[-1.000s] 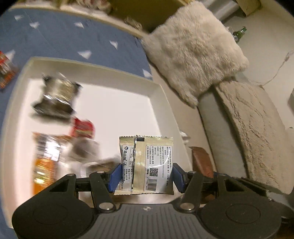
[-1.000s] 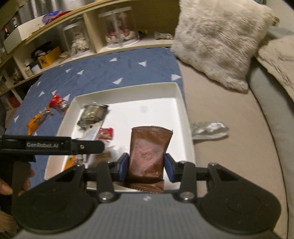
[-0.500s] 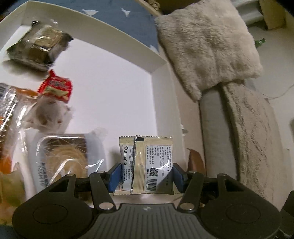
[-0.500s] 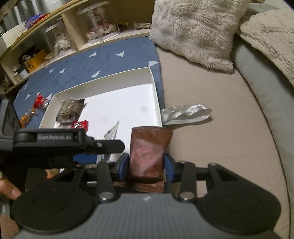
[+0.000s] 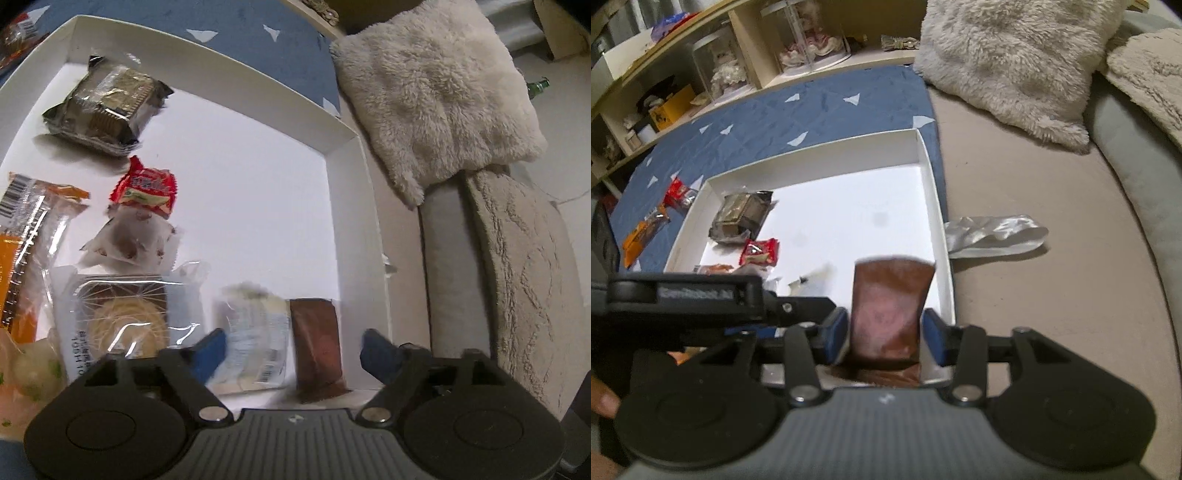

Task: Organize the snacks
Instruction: 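Open both tools and lift them away from the tray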

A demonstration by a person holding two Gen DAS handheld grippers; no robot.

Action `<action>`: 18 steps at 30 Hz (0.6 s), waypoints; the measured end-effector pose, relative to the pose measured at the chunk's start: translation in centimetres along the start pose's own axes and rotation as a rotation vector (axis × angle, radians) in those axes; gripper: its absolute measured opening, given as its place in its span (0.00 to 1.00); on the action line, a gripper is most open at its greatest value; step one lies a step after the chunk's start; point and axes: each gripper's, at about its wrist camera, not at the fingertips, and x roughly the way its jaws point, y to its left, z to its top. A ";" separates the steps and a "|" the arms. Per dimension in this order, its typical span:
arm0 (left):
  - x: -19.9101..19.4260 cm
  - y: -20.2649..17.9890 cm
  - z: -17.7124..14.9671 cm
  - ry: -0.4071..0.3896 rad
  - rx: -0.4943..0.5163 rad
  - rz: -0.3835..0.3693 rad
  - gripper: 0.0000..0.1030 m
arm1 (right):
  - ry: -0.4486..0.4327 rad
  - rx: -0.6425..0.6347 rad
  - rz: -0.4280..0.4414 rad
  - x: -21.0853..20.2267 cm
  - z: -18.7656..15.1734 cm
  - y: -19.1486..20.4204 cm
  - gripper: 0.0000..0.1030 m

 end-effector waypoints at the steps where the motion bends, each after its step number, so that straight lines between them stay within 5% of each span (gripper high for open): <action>1: -0.1 -0.1 -0.1 -0.001 0.002 -0.001 0.85 | -0.004 0.001 -0.019 0.0 0.0 0.0 0.61; 18: -2.4 -1.6 -1.6 0.023 0.073 0.025 0.88 | -0.012 -0.008 -0.017 -2.9 -1.2 -0.5 0.61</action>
